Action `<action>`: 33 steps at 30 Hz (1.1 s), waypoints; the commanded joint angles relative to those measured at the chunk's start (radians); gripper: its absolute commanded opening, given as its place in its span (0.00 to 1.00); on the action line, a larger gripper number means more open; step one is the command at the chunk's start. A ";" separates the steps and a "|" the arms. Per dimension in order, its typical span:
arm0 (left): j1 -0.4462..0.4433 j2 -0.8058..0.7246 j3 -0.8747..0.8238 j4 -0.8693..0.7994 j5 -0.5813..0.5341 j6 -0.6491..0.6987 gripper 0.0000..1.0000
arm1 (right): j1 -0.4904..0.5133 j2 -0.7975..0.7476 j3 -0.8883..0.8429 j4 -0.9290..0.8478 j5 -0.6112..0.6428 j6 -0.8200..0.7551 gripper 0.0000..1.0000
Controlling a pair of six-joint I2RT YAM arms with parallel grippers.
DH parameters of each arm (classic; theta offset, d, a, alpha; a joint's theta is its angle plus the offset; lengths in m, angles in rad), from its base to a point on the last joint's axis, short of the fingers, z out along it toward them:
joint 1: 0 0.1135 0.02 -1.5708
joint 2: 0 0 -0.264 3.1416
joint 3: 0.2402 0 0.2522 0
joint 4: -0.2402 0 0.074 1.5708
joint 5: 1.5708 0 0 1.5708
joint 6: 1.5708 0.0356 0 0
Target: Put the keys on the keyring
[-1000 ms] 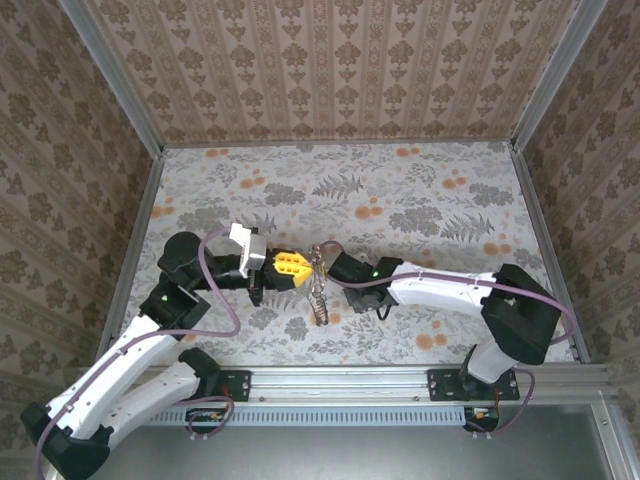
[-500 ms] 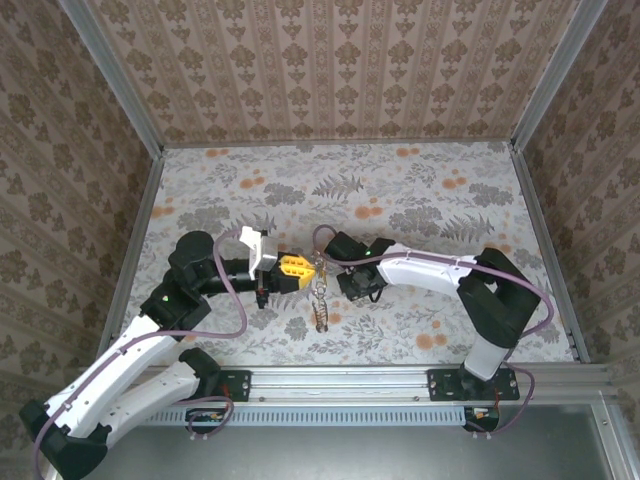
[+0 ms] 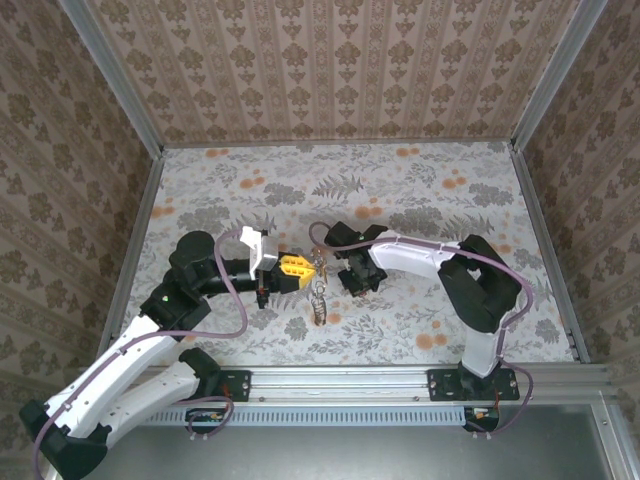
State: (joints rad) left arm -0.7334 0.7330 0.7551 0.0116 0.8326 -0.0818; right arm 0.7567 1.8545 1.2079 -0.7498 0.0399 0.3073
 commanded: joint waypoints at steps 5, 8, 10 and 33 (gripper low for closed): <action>-0.004 -0.020 0.033 0.029 0.008 0.019 0.00 | -0.017 0.034 0.021 -0.086 -0.040 -0.062 0.15; -0.004 -0.023 0.031 0.031 0.007 0.018 0.00 | -0.019 0.032 0.024 -0.090 -0.038 -0.064 0.08; -0.003 -0.026 0.030 0.031 0.007 0.019 0.00 | -0.019 0.028 0.025 -0.095 -0.036 -0.067 0.04; -0.001 -0.027 0.032 0.036 0.010 0.013 0.00 | 0.092 -0.440 -0.686 1.159 0.280 -0.042 0.00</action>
State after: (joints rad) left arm -0.7334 0.7242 0.7551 0.0109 0.8330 -0.0818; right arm 0.8494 1.3781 0.5556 0.2081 0.2169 0.2607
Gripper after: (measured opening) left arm 0.060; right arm 0.066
